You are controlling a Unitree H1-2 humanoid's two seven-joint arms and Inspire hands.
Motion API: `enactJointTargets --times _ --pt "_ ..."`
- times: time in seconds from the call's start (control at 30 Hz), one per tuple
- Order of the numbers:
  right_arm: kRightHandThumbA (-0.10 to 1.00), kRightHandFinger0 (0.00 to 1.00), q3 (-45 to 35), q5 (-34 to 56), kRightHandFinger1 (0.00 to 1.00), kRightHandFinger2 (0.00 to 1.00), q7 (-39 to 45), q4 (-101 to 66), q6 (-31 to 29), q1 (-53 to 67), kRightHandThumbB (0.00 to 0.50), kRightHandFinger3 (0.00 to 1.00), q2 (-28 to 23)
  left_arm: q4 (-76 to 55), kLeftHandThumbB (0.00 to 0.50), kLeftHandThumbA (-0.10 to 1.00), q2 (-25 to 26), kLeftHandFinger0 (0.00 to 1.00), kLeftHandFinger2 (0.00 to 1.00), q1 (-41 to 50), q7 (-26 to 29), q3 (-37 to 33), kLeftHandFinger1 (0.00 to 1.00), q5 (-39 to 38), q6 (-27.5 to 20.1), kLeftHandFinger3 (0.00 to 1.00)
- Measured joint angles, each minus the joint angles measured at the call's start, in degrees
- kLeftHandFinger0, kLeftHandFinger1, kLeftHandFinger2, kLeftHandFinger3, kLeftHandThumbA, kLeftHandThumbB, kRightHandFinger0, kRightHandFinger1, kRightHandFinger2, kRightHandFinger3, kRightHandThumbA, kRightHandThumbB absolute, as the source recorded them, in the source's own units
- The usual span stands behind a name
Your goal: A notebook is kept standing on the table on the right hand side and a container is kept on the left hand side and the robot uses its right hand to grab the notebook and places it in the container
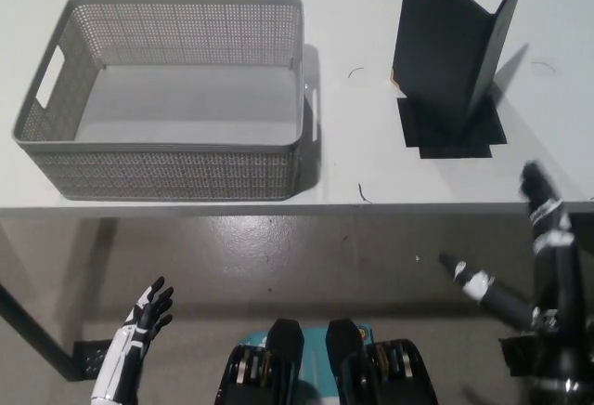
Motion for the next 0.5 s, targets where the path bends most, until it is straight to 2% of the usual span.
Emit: enactJointTargets --times 0.03,0.1,0.13,0.23,0.27,0.3,0.5 --pt "1.0 1.0 -0.7 0.1 1.0 1.0 -0.2 0.0 0.4 -1.7 0.383 1.0 0.0 0.0 0.225 1.0 0.0 1.0 1.0 0.0 0.0 0.0 1.0 0.0 -0.2 1.0" --pt "1.0 1.0 -2.0 0.2 1.0 1.0 -0.5 0.6 1.2 -4.9 0.396 1.0 0.0 0.1 0.223 1.0 0.0 1.0 1.0 0.1 0.0 0.1 1.0 0.0 -0.5 1.0" --pt "1.0 1.0 -2.9 0.3 1.0 1.0 -0.8 1.3 1.9 -7.6 0.395 1.0 0.0 0.1 0.206 1.0 0.0 1.0 1.0 0.1 -0.1 0.2 1.0 0.0 -0.6 1.0" --pt "1.0 1.0 -4.4 0.9 1.0 1.0 -1.2 3.9 3.0 -12.5 0.372 1.0 -0.1 0.1 0.196 1.0 0.0 1.0 1.0 0.3 -0.1 0.3 1.0 0.0 -1.0 1.0" --pt "1.0 1.0 -4.8 1.5 1.0 1.0 -1.2 5.6 3.2 -14.3 0.334 1.0 -0.1 0.1 0.196 1.0 0.0 1.0 1.0 0.4 -0.1 0.5 1.0 -0.1 -1.2 1.0" --pt "1.0 1.0 -5.6 2.4 1.0 1.0 -1.3 8.3 3.5 -16.9 0.327 1.0 -0.1 0.1 0.198 1.0 0.0 1.0 1.0 0.6 -0.1 0.7 1.0 -0.1 -1.4 1.0" --pt "1.0 1.0 -8.8 7.2 1.0 1.0 -1.5 21.5 3.6 -25.9 0.347 1.0 -0.8 0.1 0.178 1.0 -0.1 1.0 1.0 1.1 -0.1 1.4 1.0 -0.1 -1.7 1.0"
